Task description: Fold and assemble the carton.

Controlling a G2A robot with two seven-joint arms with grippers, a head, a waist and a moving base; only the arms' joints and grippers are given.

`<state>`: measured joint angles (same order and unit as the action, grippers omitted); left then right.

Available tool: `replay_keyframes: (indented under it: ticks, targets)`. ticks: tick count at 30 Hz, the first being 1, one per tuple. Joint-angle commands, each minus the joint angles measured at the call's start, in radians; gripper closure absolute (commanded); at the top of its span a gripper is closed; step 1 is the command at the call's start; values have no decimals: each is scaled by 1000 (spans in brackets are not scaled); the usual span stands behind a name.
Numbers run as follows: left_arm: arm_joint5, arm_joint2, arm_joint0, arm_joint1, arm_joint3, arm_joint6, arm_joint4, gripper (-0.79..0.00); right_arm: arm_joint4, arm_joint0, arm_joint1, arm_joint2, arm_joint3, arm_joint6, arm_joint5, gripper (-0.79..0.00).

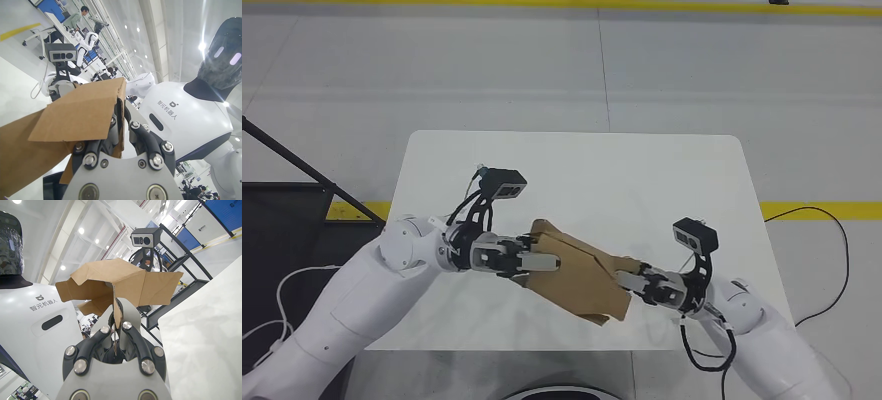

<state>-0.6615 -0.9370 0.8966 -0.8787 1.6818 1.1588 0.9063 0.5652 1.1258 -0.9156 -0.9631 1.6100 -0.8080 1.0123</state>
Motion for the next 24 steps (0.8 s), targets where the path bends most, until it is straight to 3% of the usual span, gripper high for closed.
replay_keyframes:
  ticks: [1, 12, 20, 24]
  targets:
    - [-2, -4, 3, -3, -5, -2, -7, 0, -3, 0, 0, -3, -4, 0, 0, -785]
    - [-40, -63, 33, -11, -45, -40, -48, 0, -3, 59, -1, -138, -55, 0, 0, -785]
    - [-70, -116, 74, -12, -84, -121, -91, 0, -90, 135, -12, -262, -57, 8, 0, -785]
    - [-70, -116, 74, -12, -84, -121, -91, 0, -98, 138, -13, -266, -57, 10, 0, -785]
